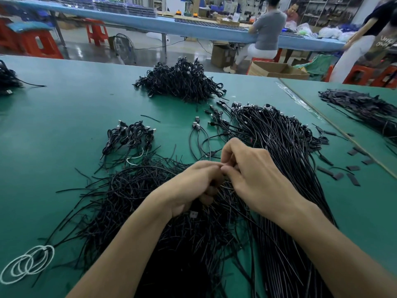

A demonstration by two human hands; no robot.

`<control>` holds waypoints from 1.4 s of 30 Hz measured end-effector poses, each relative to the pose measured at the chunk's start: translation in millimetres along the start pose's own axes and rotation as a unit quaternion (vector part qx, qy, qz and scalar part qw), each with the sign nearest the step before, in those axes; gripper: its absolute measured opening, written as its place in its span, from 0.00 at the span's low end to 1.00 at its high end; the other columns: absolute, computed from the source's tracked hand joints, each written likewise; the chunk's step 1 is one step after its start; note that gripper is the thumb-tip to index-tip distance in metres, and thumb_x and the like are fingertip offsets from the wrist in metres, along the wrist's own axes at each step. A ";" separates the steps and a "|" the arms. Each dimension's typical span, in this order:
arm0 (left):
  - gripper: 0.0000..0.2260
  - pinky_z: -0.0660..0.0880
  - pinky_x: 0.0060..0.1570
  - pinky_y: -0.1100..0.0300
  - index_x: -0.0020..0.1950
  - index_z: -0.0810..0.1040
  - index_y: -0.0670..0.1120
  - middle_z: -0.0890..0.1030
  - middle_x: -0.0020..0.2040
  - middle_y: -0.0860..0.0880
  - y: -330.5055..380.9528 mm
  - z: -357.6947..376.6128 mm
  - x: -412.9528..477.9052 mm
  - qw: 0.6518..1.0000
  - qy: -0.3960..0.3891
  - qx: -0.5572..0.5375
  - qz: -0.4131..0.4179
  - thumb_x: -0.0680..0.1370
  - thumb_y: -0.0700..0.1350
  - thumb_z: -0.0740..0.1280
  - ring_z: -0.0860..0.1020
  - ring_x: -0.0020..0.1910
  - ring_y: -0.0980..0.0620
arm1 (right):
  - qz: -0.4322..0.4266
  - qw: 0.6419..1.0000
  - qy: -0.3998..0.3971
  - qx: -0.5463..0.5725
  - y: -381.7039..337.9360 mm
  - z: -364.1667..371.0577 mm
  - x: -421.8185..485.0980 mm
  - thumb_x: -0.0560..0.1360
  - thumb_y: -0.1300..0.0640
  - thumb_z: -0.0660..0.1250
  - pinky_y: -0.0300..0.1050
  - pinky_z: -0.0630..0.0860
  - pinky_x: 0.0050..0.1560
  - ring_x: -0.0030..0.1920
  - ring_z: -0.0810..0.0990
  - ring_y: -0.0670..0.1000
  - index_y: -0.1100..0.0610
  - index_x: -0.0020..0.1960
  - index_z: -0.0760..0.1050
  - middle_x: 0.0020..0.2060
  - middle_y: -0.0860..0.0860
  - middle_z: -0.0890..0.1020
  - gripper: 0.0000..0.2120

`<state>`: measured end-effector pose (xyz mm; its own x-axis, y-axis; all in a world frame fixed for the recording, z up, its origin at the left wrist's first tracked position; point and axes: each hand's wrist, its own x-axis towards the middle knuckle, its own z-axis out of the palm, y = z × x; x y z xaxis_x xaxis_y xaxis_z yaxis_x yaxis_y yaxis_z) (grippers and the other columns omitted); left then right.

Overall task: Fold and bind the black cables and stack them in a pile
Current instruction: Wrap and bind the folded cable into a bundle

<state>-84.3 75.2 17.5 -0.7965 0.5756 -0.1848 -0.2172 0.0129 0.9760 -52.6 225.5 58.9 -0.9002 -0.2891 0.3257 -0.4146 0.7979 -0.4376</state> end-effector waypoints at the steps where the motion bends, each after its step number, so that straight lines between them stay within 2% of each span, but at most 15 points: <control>1: 0.12 0.60 0.27 0.62 0.38 0.82 0.53 0.68 0.34 0.51 0.2 1.2 1.5 0.999 0.010 -0.042 -0.001 0.72 0.43 0.60 0.63 0.29 0.55 | 0.003 1.000 0.029 0.001 0.6 1.7 0.1 0.78 0.62 0.68 0.43 0.71 0.39 0.37 0.74 0.43 0.52 0.46 0.70 0.36 0.43 0.75 0.08; 4: 0.17 0.70 0.30 0.61 0.60 0.80 0.43 0.74 0.38 0.49 -1.4 5.3 5.8 0.986 0.048 -0.153 0.046 0.73 0.41 0.60 0.72 0.32 0.56 | 0.037 0.990 0.133 0.030 -0.1 6.2 0.1 0.77 0.62 0.70 0.33 0.69 0.35 0.35 0.75 0.40 0.51 0.44 0.70 0.33 0.42 0.74 0.11; 6: 0.13 0.77 0.39 0.61 0.64 0.77 0.42 0.79 0.44 0.48 -0.5 10.5 5.9 0.982 0.044 -0.149 0.104 0.79 0.38 0.62 0.77 0.39 0.55 | 0.067 0.972 0.207 0.092 -2.3 7.4 0.9 0.76 0.63 0.71 0.29 0.71 0.35 0.35 0.77 0.38 0.49 0.42 0.70 0.33 0.42 0.76 0.13; 8: 0.11 0.78 0.49 0.59 0.64 0.76 0.44 0.83 0.51 0.49 0.1 12.2 5.5 0.982 0.079 -0.100 0.141 0.82 0.38 0.64 0.80 0.47 0.53 | 0.101 0.946 0.248 0.182 -3.2 9.4 2.1 0.75 0.62 0.72 0.38 0.79 0.40 0.36 0.80 0.42 0.47 0.41 0.70 0.34 0.45 0.79 0.14; 10: 0.09 0.76 0.49 0.63 0.61 0.77 0.48 0.83 0.51 0.50 0.5 9.9 4.5 0.974 0.158 -0.003 0.162 0.80 0.44 0.68 0.80 0.48 0.54 | 0.129 0.926 0.243 0.259 -5.2 13.2 2.5 0.76 0.63 0.72 0.49 0.82 0.45 0.38 0.82 0.48 0.48 0.41 0.70 0.36 0.47 0.81 0.14; 13: 0.12 0.72 0.46 0.67 0.56 0.80 0.59 0.76 0.49 0.51 -3.7 4.6 3.1 0.928 0.284 0.142 0.194 0.74 0.57 0.70 0.75 0.45 0.62 | 0.134 0.884 0.194 0.404 -9.1 17.4 2.4 0.76 0.68 0.70 0.40 0.80 0.46 0.39 0.83 0.46 0.55 0.41 0.69 0.34 0.46 0.83 0.13; 16: 0.13 0.71 0.38 0.58 0.62 0.81 0.55 0.74 0.35 0.53 -2.0 4.2 1.7 0.934 0.265 0.087 0.224 0.77 0.46 0.71 0.71 0.34 0.54 | 0.147 0.823 0.151 0.527 -9.2 15.6 3.5 0.73 0.70 0.70 0.32 0.76 0.38 0.35 0.81 0.42 0.56 0.41 0.68 0.36 0.52 0.82 0.14; 18: 0.14 0.74 0.41 0.65 0.63 0.81 0.53 0.82 0.37 0.51 3.0 3.9 -0.1 0.950 0.237 0.029 0.203 0.80 0.39 0.68 0.79 0.37 0.54 | 0.166 0.799 0.121 0.566 -4.8 14.7 3.4 0.71 0.68 0.71 0.32 0.74 0.34 0.33 0.79 0.43 0.56 0.40 0.67 0.36 0.54 0.81 0.14; 21: 0.17 0.79 0.47 0.62 0.62 0.80 0.49 0.85 0.52 0.42 13.0 2.1 -4.2 0.958 0.191 -0.131 0.168 0.83 0.35 0.56 0.83 0.50 0.48 | 0.189 0.807 0.088 0.552 2.8 18.9 0.6 0.75 0.72 0.68 0.32 0.73 0.34 0.31 0.76 0.42 0.55 0.39 0.66 0.32 0.49 0.79 0.16; 26: 0.12 0.80 0.43 0.61 0.56 0.77 0.45 0.86 0.41 0.45 17.4 2.8 -9.3 0.941 0.125 -0.251 0.192 0.84 0.46 0.55 0.84 0.43 0.50 | 0.203 0.798 0.061 0.564 9.2 20.1 1.3 0.74 0.70 0.69 0.37 0.70 0.35 0.30 0.74 0.42 0.53 0.38 0.64 0.29 0.46 0.78 0.18; 29: 0.07 0.79 0.45 0.62 0.50 0.74 0.44 0.85 0.37 0.47 14.4 5.7 -8.3 0.949 0.140 -0.161 0.232 0.77 0.46 0.67 0.84 0.40 0.52 | 0.186 0.809 0.048 0.555 8.8 14.1 2.3 0.68 0.63 0.75 0.36 0.74 0.35 0.33 0.78 0.44 0.55 0.39 0.66 0.31 0.48 0.81 0.16; 31: 0.11 0.78 0.48 0.60 0.50 0.74 0.45 0.86 0.41 0.47 9.2 7.3 -5.8 0.952 0.171 -0.049 0.248 0.74 0.44 0.74 0.84 0.43 0.52 | 0.172 0.856 0.084 0.480 11.7 11.2 3.8 0.68 0.63 0.76 0.36 0.77 0.38 0.35 0.80 0.45 0.55 0.39 0.67 0.33 0.50 0.81 0.16; 35: 0.15 0.68 0.36 0.63 0.43 0.75 0.54 0.73 0.36 0.57 -0.1 4.9 -1.7 0.915 0.270 0.162 0.251 0.68 0.48 0.81 0.69 0.33 0.57 | 0.116 0.930 0.161 0.311 14.3 7.8 6.9 0.73 0.68 0.73 0.44 0.81 0.44 0.38 0.80 0.47 0.51 0.38 0.68 0.34 0.46 0.81 0.18; 38: 0.15 0.70 0.27 0.59 0.40 0.72 0.54 0.75 0.30 0.54 -1.9 5.4 -0.4 0.917 0.268 0.170 0.241 0.71 0.52 0.79 0.71 0.26 0.55 | 0.082 0.935 0.161 0.306 8.2 9.1 6.1 0.74 0.66 0.73 0.46 0.81 0.43 0.37 0.81 0.48 0.46 0.36 0.68 0.34 0.44 0.81 0.21; 42: 0.12 0.81 0.33 0.53 0.43 0.74 0.47 0.85 0.36 0.46 0.9 2.7 -1.2 0.951 0.236 0.033 0.198 0.72 0.40 0.77 0.84 0.32 0.48 | 0.073 0.925 0.140 0.346 3.8 13.2 4.3 0.74 0.69 0.72 0.49 0.82 0.46 0.38 0.80 0.50 0.50 0.36 0.67 0.34 0.48 0.80 0.20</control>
<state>-82.1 76.7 19.0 -0.9764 0.1156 0.1826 0.1756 -0.0678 0.9821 -59.8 220.3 47.6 -0.9236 0.0213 0.3828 -0.3647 0.2589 -0.8944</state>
